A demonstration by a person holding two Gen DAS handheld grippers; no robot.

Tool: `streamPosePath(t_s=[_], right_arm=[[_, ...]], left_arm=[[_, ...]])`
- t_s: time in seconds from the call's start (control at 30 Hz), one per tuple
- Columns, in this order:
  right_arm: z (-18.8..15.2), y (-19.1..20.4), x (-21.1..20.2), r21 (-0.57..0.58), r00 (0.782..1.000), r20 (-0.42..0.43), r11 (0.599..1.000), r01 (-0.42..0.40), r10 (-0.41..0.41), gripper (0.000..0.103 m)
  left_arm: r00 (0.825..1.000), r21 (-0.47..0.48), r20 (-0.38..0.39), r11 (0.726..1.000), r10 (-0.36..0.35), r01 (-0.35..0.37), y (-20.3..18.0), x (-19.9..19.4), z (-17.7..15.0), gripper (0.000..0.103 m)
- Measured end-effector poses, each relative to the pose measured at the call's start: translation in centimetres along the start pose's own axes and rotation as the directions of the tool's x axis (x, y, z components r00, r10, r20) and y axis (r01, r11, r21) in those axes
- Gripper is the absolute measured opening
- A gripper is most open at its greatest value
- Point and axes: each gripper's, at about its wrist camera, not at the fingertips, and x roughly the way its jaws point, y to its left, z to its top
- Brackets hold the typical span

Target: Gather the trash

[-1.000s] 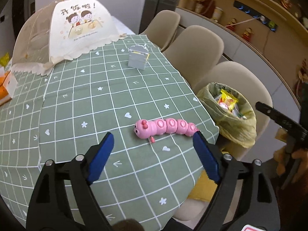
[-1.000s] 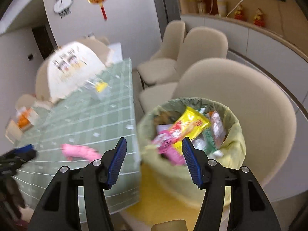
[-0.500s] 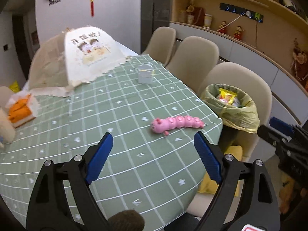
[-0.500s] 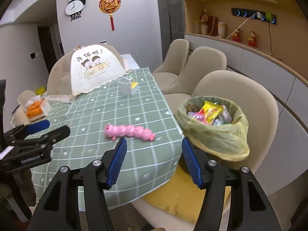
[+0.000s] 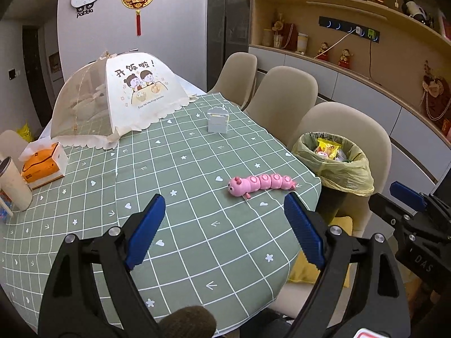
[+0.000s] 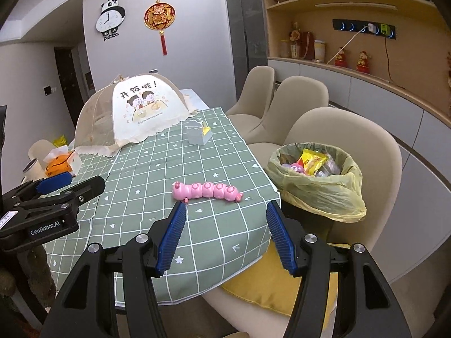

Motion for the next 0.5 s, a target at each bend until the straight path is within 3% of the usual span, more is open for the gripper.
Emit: streamPosePath(t_s=[0.5], right_arm=[[0.08,-0.42,-0.62,0.017,1.0,0.008,1.0,0.011,-0.011,0.056]], left_arm=[[1.0,0.02,0.003,1.0,-0.018,0.018,-0.26,-0.3,-0.12,0.082]])
